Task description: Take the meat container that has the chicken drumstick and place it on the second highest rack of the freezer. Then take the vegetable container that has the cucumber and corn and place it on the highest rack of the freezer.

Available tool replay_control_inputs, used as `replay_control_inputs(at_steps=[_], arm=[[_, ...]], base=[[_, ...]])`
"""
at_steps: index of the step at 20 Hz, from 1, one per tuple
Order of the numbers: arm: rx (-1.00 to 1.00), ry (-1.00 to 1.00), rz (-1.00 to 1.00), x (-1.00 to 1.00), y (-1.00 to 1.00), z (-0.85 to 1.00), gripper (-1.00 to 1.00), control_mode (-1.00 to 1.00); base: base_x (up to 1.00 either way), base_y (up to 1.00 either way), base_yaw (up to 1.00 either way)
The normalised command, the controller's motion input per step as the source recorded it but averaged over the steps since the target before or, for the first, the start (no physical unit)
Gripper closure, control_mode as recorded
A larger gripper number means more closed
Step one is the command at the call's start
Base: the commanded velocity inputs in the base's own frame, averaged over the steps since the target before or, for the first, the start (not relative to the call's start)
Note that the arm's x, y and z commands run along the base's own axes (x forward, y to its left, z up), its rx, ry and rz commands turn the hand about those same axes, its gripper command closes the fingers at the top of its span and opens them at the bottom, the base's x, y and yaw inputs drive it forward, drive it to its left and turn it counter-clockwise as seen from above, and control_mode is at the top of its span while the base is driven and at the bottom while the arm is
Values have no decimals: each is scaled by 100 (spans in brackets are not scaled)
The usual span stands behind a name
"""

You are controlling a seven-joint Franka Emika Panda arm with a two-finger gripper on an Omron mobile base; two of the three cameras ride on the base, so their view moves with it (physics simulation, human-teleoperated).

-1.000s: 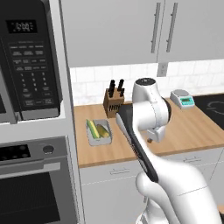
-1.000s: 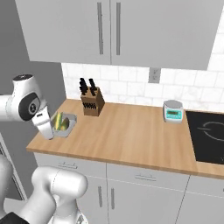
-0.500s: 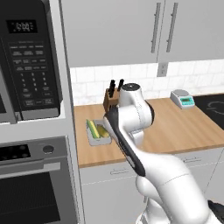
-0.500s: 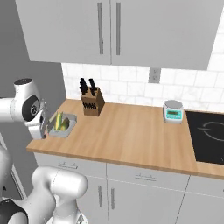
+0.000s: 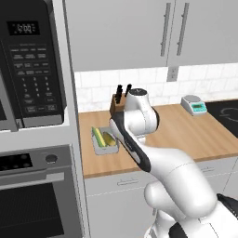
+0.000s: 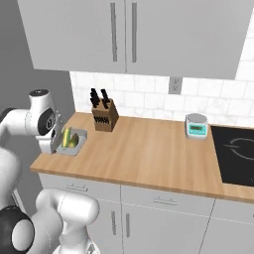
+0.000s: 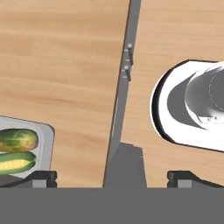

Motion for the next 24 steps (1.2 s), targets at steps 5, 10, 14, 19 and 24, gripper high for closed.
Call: replay_control_inputs(at_steps=[5, 10, 14, 19, 24], arm=[[0, -7, 0, 21, 9, -29, -100, -100], [0, -5, 0, 37, 8, -32, -100, -100], [0, 0, 0, 42, 0, -32, -100, -100], [0, 0, 0, 30, 4, -15, -100, -100], [0, 0, 0, 25, 5, -8, -100, -100]], base=[[0, 0, 0], [0, 0, 0], [0, 0, 0], [0, 0, 0], [0, 0, 0]])
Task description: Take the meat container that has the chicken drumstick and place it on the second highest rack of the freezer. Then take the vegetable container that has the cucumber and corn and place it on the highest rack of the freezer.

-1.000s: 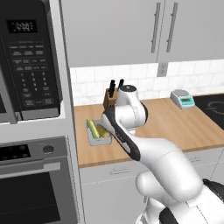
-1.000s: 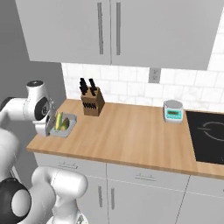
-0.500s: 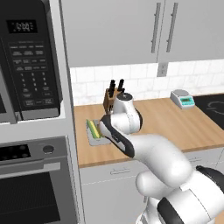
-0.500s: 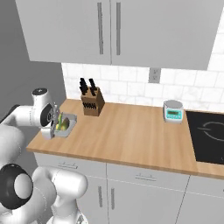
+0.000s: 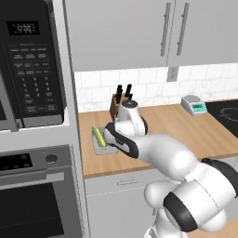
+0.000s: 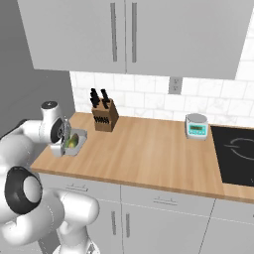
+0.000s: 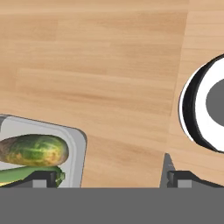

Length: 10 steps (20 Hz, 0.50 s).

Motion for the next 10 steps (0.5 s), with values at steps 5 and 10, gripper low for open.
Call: replay_control_inputs(at_steps=[5, 10], arm=[[0, 0, 0, 19, 6, -6, -100, -100], [0, 0, 0, 10, 3, -12, -100, -100]], base=[[0, 0, 0], [0, 0, 0]])
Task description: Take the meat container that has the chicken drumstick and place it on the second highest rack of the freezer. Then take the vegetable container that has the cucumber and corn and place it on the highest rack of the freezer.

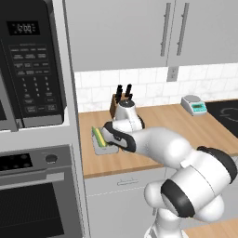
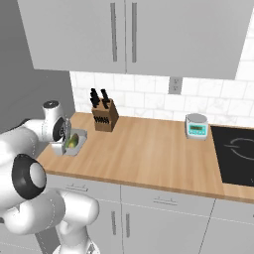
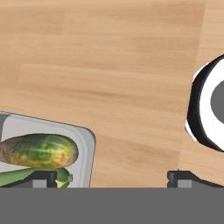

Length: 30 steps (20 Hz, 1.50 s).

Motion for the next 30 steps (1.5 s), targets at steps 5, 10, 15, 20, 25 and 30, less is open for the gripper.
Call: replay_control_inputs(at_steps=[5, 10, 15, 20, 25, 30], arm=[[0, 0, 0, 25, 15, -23, -100, -100], [0, 0, 0, 15, 5, -34, -100, -100], [0, 0, 0, 15, 7, -28, -100, -100], [0, 0, 0, 20, 6, -20, -100, -100], [0, 0, 0, 3, 0, -16, -100, -100], [0, 0, 0, 0, -4, -12, -100, -100]], base=[[0, 0, 0], [0, 0, 0], [0, 0, 0], [0, 0, 0], [0, 0, 0], [0, 0, 0]])
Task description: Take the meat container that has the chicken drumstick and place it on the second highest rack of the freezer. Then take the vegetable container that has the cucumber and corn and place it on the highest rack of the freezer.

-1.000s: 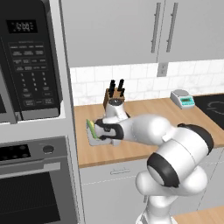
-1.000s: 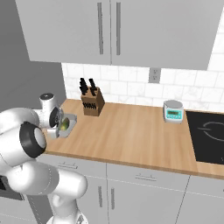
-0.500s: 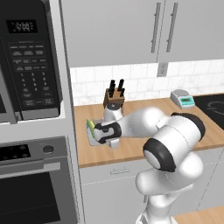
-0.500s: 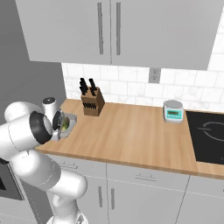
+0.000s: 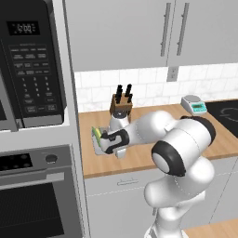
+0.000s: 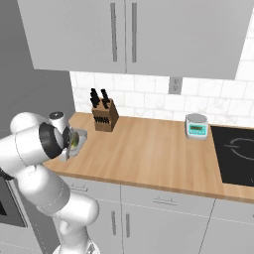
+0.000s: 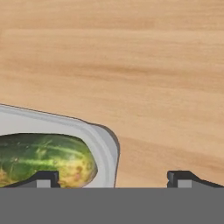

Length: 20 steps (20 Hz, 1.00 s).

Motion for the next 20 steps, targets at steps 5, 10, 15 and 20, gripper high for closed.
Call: replay_control_inputs(at_steps=[5, 10, 15, 20], arm=[[0, 0, 0, -6, -12, -4, -100, -100], [0, 0, -1, -12, -22, -4, -100, -100], [0, 2, -1, -13, -14, -19, -100, -100], [0, 4, 0, -7, 0, -19, -100, -100]], base=[[0, 0, 0], [0, 0, 0], [0, 0, 0], [0, 0, 0]])
